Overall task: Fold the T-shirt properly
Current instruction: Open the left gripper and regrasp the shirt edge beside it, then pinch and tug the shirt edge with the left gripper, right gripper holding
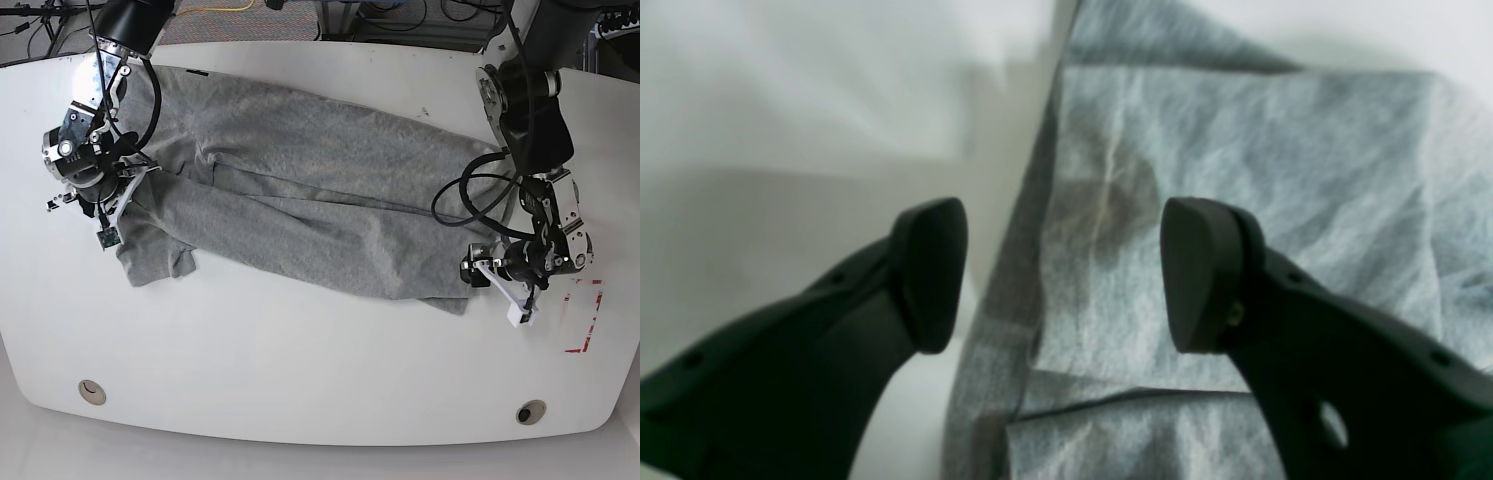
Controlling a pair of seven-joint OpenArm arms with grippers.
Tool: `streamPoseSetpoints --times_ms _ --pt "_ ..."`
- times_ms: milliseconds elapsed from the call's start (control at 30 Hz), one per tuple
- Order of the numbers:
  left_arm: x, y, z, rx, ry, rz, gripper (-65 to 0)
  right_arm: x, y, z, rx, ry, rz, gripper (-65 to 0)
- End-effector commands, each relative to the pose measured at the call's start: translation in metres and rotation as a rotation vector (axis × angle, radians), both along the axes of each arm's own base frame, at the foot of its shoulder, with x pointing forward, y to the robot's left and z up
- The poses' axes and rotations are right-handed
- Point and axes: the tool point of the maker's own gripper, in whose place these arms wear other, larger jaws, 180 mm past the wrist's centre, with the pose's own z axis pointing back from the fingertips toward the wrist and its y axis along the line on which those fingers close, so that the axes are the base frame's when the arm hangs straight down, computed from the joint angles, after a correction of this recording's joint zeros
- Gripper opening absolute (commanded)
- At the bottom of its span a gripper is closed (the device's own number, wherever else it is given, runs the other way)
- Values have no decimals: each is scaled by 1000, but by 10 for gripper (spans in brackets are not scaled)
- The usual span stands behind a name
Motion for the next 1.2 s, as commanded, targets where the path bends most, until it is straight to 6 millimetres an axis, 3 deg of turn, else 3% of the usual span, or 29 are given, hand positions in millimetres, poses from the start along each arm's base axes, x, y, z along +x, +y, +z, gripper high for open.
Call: streamPoseSetpoints --times_ms 0,567,1167 --pt "22 1 27 -8 -86 3 -221 9 -4 14 -12 -47 2 -644" --pt "24 -18 26 -35 -86 -17 -222 9 -5 14 -12 -49 1 -644" --pt "15 -25 19 -32 -44 -64 -224 13 -4 18 -9 -64 2 -644"
